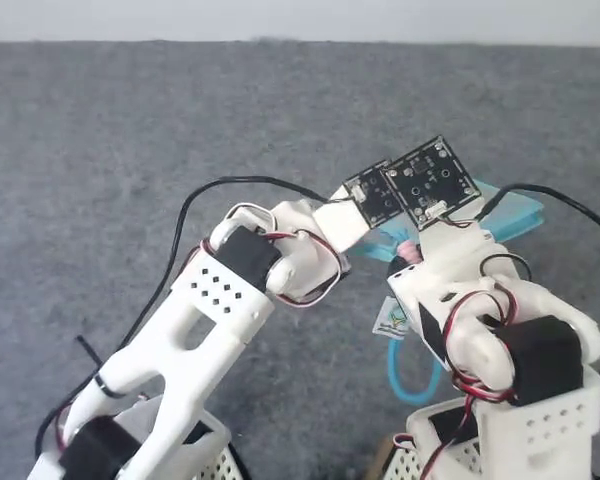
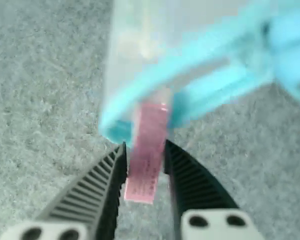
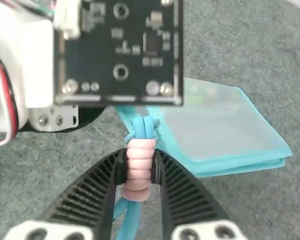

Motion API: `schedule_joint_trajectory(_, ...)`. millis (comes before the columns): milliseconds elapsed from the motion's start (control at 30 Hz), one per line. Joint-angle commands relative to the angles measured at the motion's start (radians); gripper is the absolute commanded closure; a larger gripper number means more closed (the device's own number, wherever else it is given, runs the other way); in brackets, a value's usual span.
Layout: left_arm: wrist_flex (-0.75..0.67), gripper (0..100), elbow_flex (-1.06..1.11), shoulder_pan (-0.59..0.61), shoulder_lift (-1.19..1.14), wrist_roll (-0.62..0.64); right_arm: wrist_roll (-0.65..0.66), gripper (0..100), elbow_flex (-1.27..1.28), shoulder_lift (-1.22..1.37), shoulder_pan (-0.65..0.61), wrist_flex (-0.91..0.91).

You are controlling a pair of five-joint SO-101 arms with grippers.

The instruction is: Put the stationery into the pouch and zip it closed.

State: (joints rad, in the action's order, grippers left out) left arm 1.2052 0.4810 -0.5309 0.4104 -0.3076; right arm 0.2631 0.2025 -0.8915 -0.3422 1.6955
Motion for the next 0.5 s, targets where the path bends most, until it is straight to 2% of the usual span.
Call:
schedule_joint_trajectory(0,-0.052,86,-0.045,0.0,0.046,0.061,-0.011,99.1,-0.003,-0.038,-0.007,-0.007)
schedule_joint_trajectory(267,-0.058,86,-0.105,0.003,0.046,0.127,-0.011,99.1,-0.003,-0.038,-0.002,-0.007)
schedule_joint_trajectory(400,0.014,86,-0.099,0.133,0.051,0.144,-0.009,99.1,0.006,-0.038,0.004,0.002)
schedule_joint_trajectory(467,0.095,86,-0.058,0.203,0.046,0.091,-0.003,99.1,0.029,-0.038,0.004,-0.002)
